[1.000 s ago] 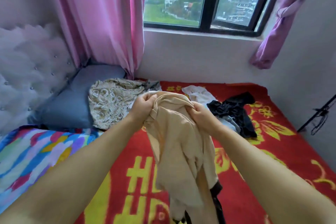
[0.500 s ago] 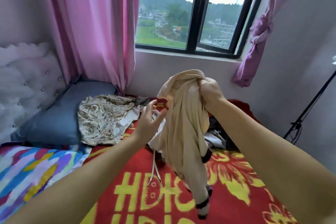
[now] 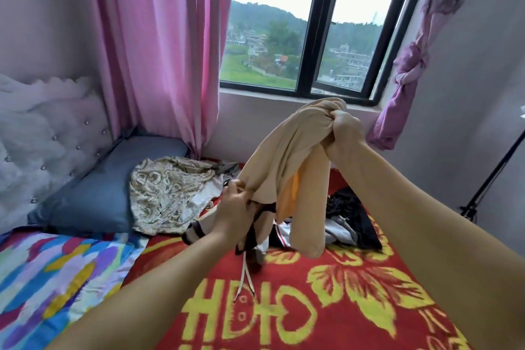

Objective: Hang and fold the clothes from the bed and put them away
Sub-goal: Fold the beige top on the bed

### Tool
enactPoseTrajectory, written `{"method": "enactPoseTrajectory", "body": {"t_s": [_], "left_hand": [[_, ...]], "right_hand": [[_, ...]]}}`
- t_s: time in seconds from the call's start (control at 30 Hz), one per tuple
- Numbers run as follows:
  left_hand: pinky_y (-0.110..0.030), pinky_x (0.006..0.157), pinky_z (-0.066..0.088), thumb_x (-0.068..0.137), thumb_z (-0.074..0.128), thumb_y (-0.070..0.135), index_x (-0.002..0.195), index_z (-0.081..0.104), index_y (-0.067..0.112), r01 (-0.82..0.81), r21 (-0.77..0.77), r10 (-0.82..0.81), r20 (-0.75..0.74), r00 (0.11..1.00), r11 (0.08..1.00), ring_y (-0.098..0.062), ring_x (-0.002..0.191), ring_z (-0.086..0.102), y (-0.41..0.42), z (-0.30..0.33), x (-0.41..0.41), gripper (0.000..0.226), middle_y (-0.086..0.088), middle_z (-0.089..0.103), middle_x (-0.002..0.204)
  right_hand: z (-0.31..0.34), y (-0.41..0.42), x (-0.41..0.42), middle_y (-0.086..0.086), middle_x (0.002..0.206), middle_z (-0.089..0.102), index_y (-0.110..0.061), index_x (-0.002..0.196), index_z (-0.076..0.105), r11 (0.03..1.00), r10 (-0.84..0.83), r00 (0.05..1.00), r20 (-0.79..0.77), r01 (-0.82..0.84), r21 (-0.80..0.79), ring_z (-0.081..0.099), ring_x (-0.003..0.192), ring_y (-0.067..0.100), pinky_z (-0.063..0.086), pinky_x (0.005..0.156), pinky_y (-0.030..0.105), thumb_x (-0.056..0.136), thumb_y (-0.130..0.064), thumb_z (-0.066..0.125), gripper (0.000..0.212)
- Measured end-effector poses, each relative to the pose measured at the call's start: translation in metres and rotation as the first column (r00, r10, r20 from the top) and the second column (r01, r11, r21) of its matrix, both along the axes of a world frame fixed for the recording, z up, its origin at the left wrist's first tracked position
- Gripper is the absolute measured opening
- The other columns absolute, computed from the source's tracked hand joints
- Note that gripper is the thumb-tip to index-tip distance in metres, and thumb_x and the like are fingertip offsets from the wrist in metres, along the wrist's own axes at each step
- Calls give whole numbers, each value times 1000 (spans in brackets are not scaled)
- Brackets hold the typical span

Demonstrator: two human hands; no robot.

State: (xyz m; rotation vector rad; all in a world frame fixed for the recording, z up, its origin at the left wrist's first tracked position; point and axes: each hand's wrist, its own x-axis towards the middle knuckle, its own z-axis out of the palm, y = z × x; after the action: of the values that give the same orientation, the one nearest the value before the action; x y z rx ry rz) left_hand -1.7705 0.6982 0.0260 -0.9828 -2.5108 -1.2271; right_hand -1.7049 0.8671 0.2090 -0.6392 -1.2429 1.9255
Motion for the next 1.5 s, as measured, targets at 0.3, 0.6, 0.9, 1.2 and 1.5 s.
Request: {"method": "enactPoseTrajectory", "body": {"t_s": [0.3,0.6,0.9,1.2,1.5], "left_hand": [[-27,64,37,94,51,3,76,58,12,180,385,-241,116,964,905,-11,66,47,-3,89,-2,21,2,55,69],[-21,60,40,83,72,19,87,64,7,404,59,-397,357,845,913,-10,67,53,-8,86,-12,14,0,60,75],[-29,55,29,76,55,10,56,47,15,5,-262,89,347,933,965,-24,65,47,-55,44,-60,23,-5,49,59],[-27,59,35,59,47,29,71,63,13,128,105,-160,426,890,986,-18,61,42,4,111,-19,25,-5,47,66],[-17,46,46,87,61,7,88,66,10,543,247,-556,641,530,802,-11,56,59,13,134,-21,6,0,64,69]], "right_hand": [[-52,6,34,6,148,34,-30,153,5,632,44,768,639,-517,577,40,132,25,36,105,31,84,-34,72,97],[-77,-26,26,6,70,52,3,81,65,523,102,798,595,-551,650,47,65,17,37,63,30,91,-9,56,18],[-82,34,31,7,69,56,7,84,65,618,-125,837,533,-355,702,49,67,19,35,63,30,87,-10,51,23],[-95,18,31,-4,136,43,-25,144,34,478,276,628,728,-746,463,43,124,10,38,99,23,85,-13,69,70],[-77,-31,23,18,85,64,4,95,65,412,140,754,642,-634,655,54,80,22,46,75,40,93,-8,56,16]]}}
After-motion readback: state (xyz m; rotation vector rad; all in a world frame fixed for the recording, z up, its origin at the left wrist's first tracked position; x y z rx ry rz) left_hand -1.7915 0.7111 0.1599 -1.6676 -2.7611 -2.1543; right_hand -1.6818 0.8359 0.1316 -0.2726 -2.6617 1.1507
